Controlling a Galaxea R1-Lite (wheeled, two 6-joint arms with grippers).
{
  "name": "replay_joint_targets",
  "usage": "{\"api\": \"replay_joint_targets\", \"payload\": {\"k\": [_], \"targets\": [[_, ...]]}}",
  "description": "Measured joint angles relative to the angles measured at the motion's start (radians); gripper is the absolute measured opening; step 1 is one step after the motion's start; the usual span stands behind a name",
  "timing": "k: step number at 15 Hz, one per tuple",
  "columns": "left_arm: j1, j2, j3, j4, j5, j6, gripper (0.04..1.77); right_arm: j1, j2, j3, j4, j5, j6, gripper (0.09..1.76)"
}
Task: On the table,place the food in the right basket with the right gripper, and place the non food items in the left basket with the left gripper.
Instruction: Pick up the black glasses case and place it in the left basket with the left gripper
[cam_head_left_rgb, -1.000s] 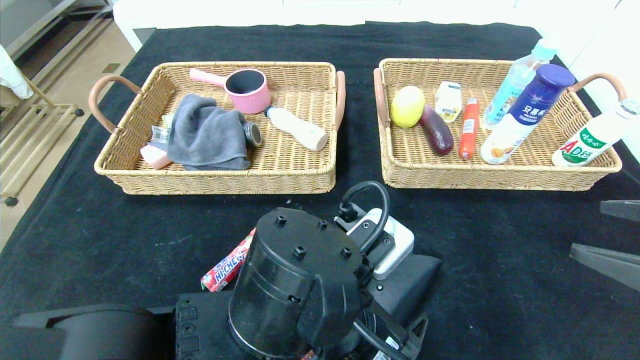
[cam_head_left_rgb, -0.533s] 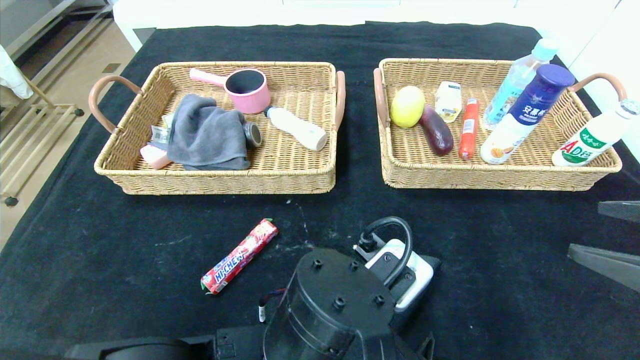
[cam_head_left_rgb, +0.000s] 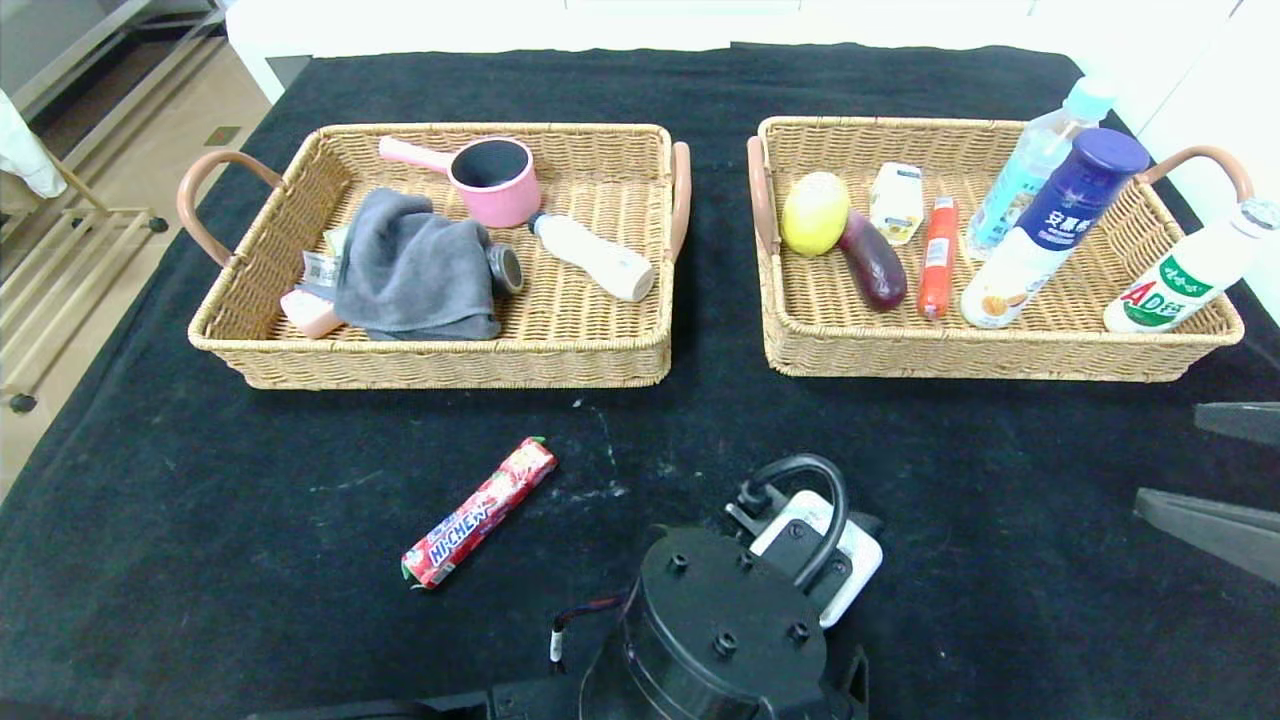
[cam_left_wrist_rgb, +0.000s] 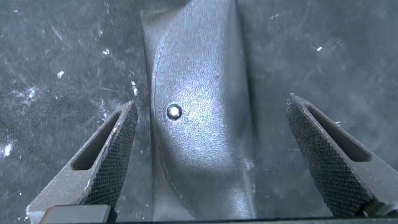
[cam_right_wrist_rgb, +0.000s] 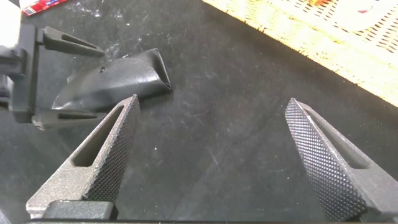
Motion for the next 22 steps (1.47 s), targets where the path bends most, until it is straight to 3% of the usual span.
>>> {"api": "replay_joint_targets", "payload": {"k": [9, 19, 22], "targets": [[-0.002, 0.034, 0.002, -0.006, 0.084, 0.04, 1.72, 0.0, 0.0, 0.0, 0.0, 0.0, 0.001, 1.71], [-0.002, 0.058, 0.004, -0.024, 0.104, 0.047, 1.72, 0.0, 0.0, 0.0, 0.0, 0.0, 0.001, 1.71], [-0.002, 0.06, 0.005, -0.026, 0.111, 0.05, 1.19, 0.0, 0.0, 0.0, 0.0, 0.0, 0.001, 1.71]]}}
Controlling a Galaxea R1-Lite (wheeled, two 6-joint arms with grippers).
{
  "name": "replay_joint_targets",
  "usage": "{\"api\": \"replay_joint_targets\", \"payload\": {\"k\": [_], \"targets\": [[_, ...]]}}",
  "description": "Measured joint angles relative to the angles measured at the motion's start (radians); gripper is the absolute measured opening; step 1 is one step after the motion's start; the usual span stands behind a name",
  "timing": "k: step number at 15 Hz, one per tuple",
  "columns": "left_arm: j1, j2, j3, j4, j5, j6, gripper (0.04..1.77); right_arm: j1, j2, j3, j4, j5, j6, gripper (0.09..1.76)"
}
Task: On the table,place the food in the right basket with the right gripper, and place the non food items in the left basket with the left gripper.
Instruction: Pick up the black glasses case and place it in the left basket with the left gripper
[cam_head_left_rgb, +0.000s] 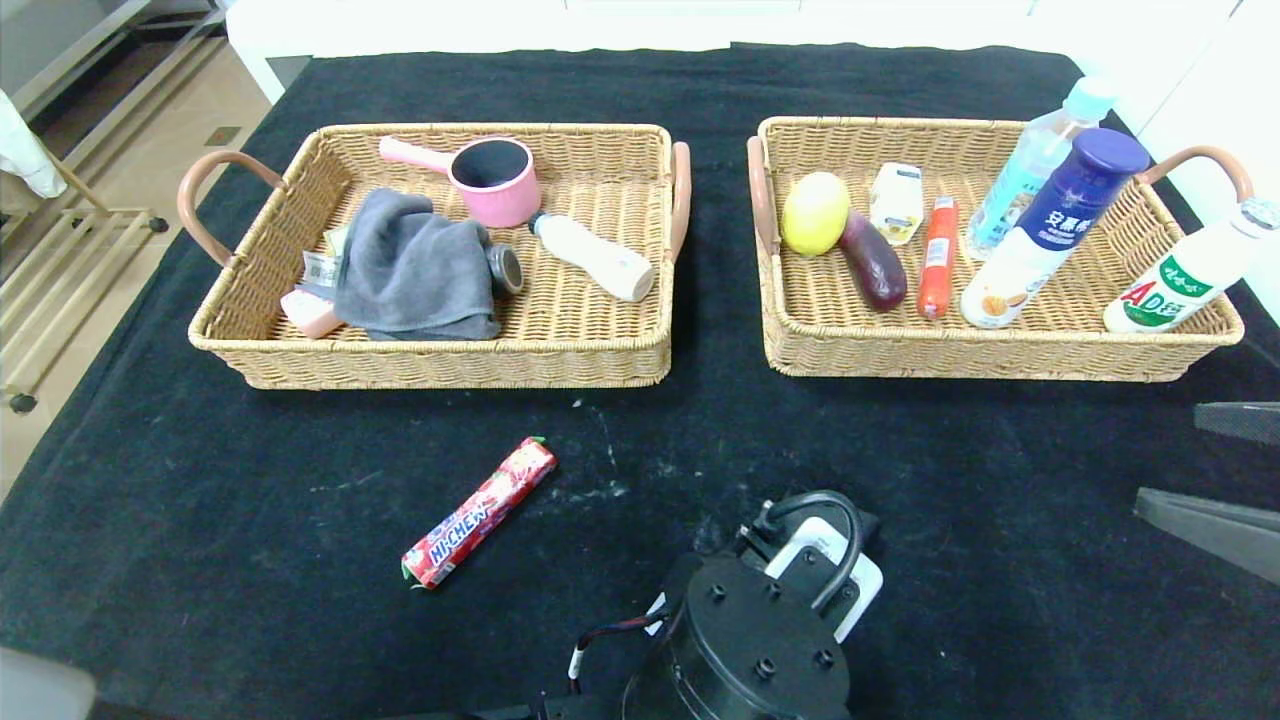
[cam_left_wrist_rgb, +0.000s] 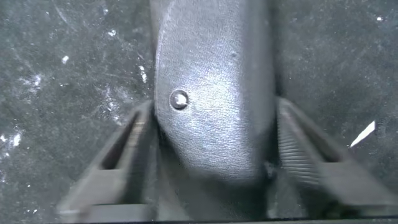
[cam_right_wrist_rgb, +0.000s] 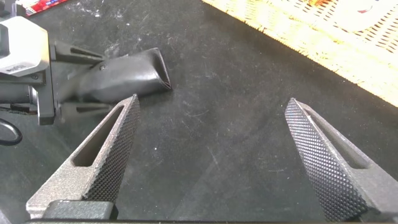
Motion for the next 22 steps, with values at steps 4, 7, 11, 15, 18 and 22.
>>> {"api": "replay_joint_targets", "payload": {"k": [4, 7, 11, 15, 18, 22], "targets": [[0.0, -0.001, 0.001, -0.003, 0.002, 0.0, 0.81, 0.0, 0.0, 0.0, 0.0, 0.0, 0.0, 1.71], [0.0, -0.001, 0.006, -0.003, 0.002, 0.0, 0.78, 0.001, 0.0, 0.0, 0.001, 0.0, 0.0, 1.71], [0.0, -0.003, 0.007, -0.002, 0.003, 0.0, 0.76, 0.003, 0.0, 0.002, 0.001, 0.0, 0.0, 1.71], [0.0, -0.009, 0.012, 0.0, 0.001, 0.001, 0.74, 0.003, 0.0, 0.002, 0.001, 0.0, -0.001, 1.71], [-0.001, -0.027, 0.014, 0.007, 0.001, 0.013, 0.69, 0.003, 0.0, 0.002, 0.001, 0.0, 0.0, 1.71], [0.0, -0.081, 0.014, 0.013, 0.002, 0.049, 0.64, 0.003, 0.0, 0.002, 0.001, 0.0, 0.0, 1.71]]}}
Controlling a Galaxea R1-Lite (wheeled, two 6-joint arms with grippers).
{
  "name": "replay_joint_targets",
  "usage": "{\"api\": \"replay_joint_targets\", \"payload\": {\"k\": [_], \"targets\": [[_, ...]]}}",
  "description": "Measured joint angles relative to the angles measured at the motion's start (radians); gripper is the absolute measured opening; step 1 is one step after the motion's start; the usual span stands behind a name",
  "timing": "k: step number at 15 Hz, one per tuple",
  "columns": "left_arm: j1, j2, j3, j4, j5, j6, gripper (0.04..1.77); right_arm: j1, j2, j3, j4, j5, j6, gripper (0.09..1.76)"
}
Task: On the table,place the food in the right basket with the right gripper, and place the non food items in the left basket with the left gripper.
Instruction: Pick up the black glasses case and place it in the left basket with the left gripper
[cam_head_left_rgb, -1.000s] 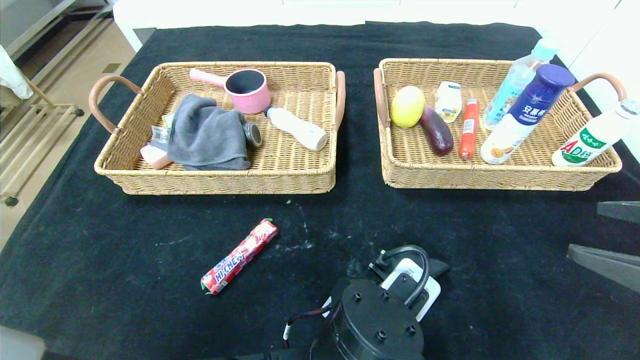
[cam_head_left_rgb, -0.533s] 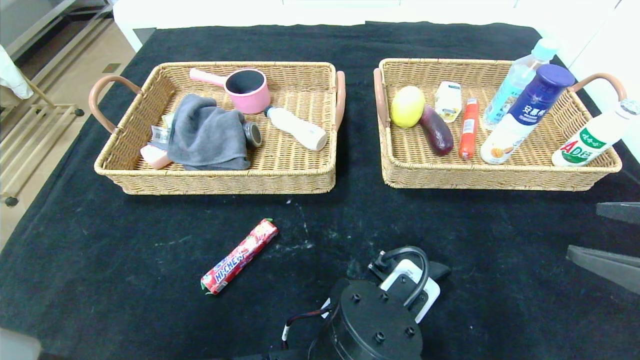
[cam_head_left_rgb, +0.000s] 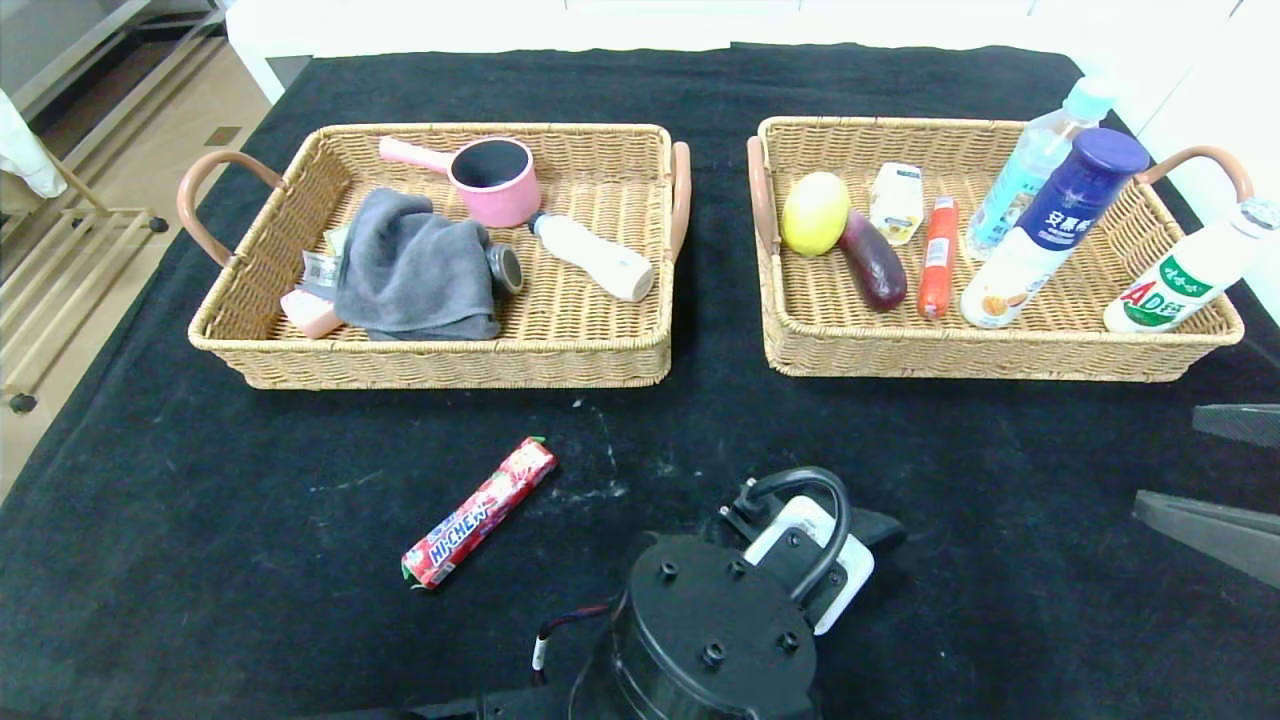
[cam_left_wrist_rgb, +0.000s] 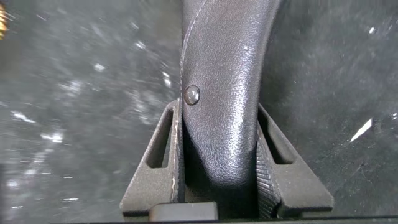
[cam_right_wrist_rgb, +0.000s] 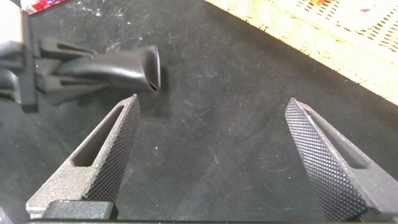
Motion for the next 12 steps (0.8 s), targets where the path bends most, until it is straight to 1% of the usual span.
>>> {"api": "replay_joint_targets", "payload": {"k": [5, 7, 10, 12], "targets": [[0.009, -0.088, -0.001, 0.01, 0.002, 0.045, 0.59, 0.001, 0.0, 0.001, 0.0, 0.0, 0.0, 1.71], [0.019, -0.126, -0.011, 0.053, 0.002, 0.049, 0.58, 0.001, 0.0, 0.001, 0.0, 0.0, 0.0, 1.71], [0.058, -0.18, -0.049, 0.117, 0.002, 0.056, 0.56, 0.002, 0.0, 0.001, 0.0, 0.0, 0.0, 1.71], [0.095, -0.214, -0.082, 0.144, -0.004, 0.079, 0.55, 0.002, 0.0, 0.001, 0.0, 0.0, 0.0, 1.71]]}}
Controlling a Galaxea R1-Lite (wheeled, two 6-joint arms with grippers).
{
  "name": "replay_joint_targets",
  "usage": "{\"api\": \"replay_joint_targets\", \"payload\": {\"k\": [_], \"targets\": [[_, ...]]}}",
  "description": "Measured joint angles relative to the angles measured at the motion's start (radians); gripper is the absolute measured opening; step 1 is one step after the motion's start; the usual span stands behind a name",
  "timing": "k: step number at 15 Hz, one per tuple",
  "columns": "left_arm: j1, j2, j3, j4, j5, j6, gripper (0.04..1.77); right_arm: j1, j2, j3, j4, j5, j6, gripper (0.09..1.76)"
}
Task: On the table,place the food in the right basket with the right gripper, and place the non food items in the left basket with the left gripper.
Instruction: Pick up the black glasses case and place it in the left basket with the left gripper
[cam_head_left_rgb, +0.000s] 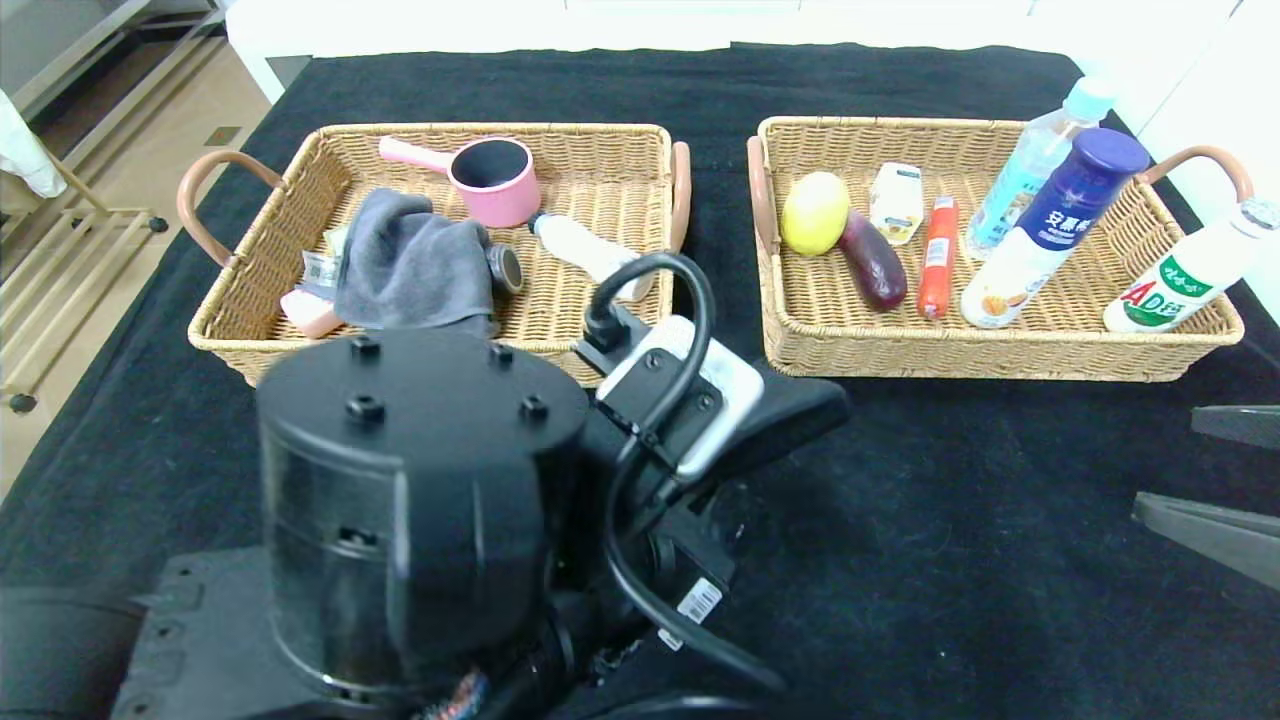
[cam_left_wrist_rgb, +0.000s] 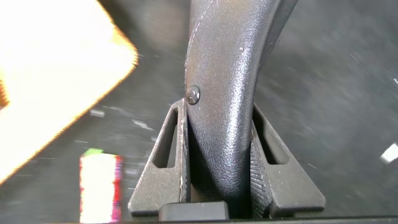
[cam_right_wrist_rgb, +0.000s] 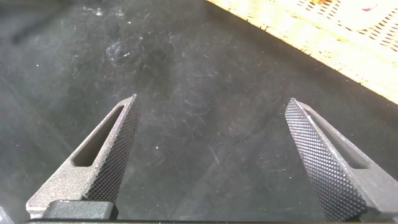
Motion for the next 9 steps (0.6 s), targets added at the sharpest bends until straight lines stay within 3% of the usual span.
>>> {"api": "replay_joint_targets", "payload": {"k": [4, 9], "targets": [[0.121, -0.053, -0.079, 0.091, -0.046, 0.021, 0.54, 0.0, 0.0, 0.001, 0.0, 0.001, 0.0, 1.71], [0.328, -0.079, -0.203, 0.171, -0.192, 0.023, 0.53, 0.0, 0.001, 0.001, 0.0, 0.0, 0.0, 1.71]]}}
